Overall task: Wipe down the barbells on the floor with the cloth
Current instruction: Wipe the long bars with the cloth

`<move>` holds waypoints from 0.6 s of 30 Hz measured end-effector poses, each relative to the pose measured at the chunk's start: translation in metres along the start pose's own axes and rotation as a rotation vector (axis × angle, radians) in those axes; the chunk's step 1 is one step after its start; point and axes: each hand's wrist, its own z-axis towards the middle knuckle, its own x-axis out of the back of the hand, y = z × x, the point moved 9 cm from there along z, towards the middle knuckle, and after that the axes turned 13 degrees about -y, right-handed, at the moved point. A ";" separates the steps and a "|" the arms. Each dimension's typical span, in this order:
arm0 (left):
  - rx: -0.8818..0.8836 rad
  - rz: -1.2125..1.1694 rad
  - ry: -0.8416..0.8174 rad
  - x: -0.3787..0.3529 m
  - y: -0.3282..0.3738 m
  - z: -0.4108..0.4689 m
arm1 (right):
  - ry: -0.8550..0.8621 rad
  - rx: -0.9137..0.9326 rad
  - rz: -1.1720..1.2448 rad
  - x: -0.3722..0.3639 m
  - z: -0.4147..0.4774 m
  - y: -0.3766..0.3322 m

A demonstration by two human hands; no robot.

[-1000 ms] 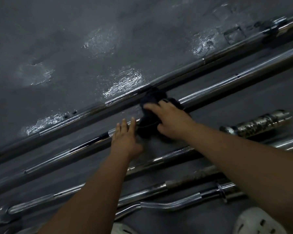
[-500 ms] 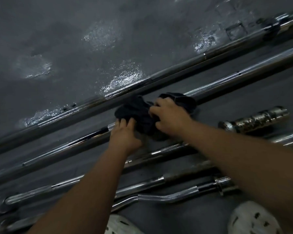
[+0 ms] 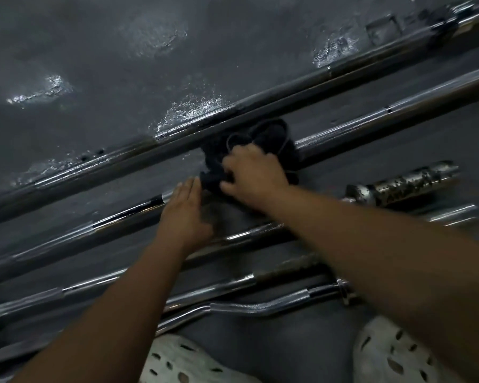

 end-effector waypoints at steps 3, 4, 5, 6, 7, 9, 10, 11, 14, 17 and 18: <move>-0.021 0.061 0.094 0.015 -0.009 0.003 | 0.027 -0.046 0.087 0.043 0.001 0.070; -0.026 0.115 0.122 0.018 -0.012 0.006 | 0.094 -0.144 0.077 0.057 -0.008 0.106; -0.015 0.160 0.139 0.018 -0.016 0.010 | 0.155 -0.279 0.052 0.066 -0.020 0.144; 0.010 0.182 0.156 0.015 -0.020 0.014 | 0.206 -0.419 0.033 0.071 -0.035 0.173; 0.045 0.179 0.166 0.011 -0.023 0.017 | 0.245 -0.540 0.039 0.070 -0.046 0.190; 0.130 0.127 0.185 0.003 -0.022 0.020 | 0.298 -0.704 0.125 0.047 -0.049 0.188; 0.169 0.088 0.189 0.002 -0.020 0.021 | 0.321 -0.693 0.172 0.032 -0.045 0.166; 0.185 0.067 0.182 0.003 -0.018 0.023 | 0.335 -0.630 0.217 0.019 -0.038 0.134; 0.113 0.084 0.107 0.011 -0.020 0.035 | 0.188 -0.292 0.238 -0.014 -0.016 0.032; 0.041 -0.054 -0.040 0.017 -0.037 0.048 | -0.030 -0.019 0.093 -0.002 -0.003 0.004; 0.040 -0.056 -0.102 0.017 -0.039 0.051 | -0.030 0.010 0.076 0.008 -0.001 0.020</move>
